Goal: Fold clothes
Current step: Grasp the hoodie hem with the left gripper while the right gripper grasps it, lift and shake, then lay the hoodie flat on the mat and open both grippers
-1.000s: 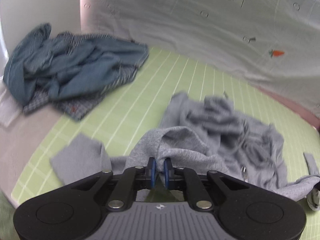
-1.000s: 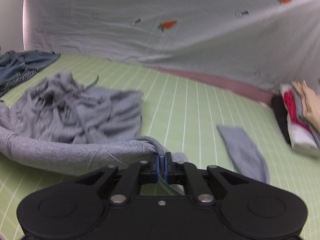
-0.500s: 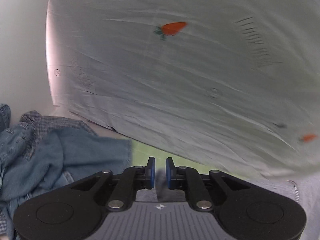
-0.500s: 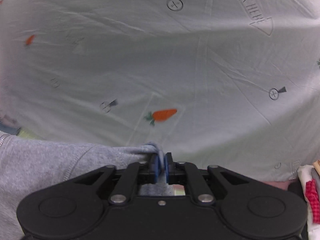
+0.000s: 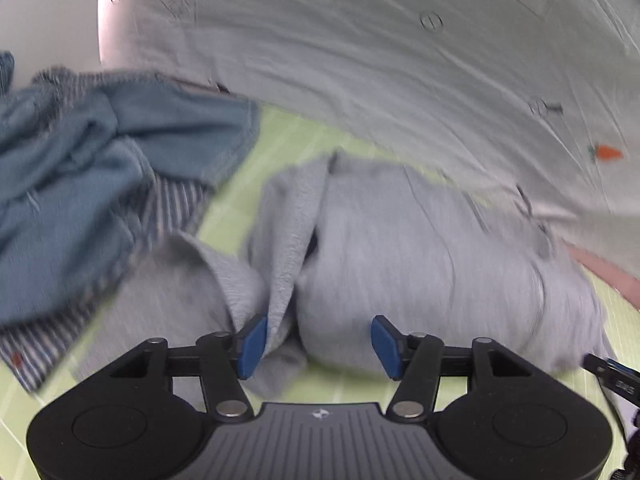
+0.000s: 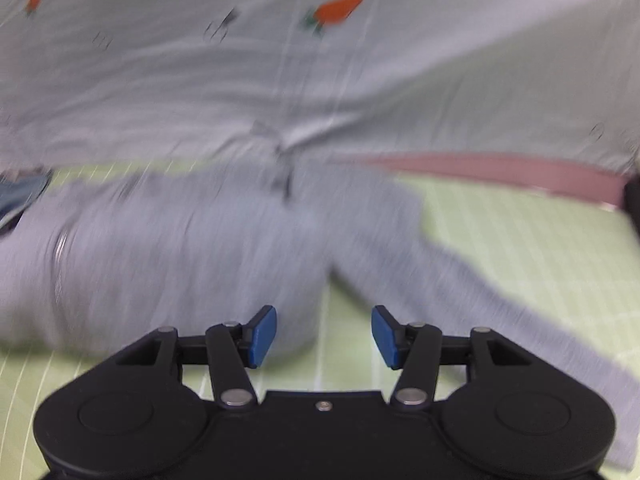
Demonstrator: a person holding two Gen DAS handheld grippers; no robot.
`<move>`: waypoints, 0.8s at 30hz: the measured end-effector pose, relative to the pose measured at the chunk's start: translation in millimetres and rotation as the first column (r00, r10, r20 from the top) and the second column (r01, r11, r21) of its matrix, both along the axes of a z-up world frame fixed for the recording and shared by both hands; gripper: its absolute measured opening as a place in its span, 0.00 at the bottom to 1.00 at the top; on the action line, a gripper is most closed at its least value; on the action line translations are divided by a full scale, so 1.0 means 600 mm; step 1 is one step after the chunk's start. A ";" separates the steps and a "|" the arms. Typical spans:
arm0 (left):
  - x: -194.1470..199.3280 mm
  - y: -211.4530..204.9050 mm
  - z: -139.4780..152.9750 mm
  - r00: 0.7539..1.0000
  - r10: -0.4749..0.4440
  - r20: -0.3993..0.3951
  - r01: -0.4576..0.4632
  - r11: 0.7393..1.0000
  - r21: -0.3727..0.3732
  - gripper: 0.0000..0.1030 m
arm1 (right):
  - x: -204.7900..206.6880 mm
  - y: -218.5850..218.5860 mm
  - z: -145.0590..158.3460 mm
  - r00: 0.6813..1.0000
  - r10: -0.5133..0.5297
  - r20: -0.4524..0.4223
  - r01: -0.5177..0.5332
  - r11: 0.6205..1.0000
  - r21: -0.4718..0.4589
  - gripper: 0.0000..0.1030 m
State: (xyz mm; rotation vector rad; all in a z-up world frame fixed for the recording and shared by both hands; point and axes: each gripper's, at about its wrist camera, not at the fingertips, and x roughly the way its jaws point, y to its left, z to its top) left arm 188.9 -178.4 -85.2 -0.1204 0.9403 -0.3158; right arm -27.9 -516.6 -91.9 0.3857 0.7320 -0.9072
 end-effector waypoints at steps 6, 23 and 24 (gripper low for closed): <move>0.008 -0.030 -0.019 0.998 -0.064 0.025 0.063 0.997 0.033 0.67 | 0.005 -0.017 -0.018 0.999 0.018 0.031 -0.020 0.997 0.071 0.55; -0.062 -0.022 0.086 0.990 -0.098 0.099 0.102 0.994 -0.033 0.13 | -0.088 0.051 0.090 0.979 0.047 0.198 -0.045 0.999 -0.016 0.09; -0.080 -0.017 0.099 0.989 -0.099 0.107 0.104 0.993 -0.047 0.13 | -0.107 0.064 0.105 0.976 0.051 0.214 -0.046 0.999 -0.029 0.09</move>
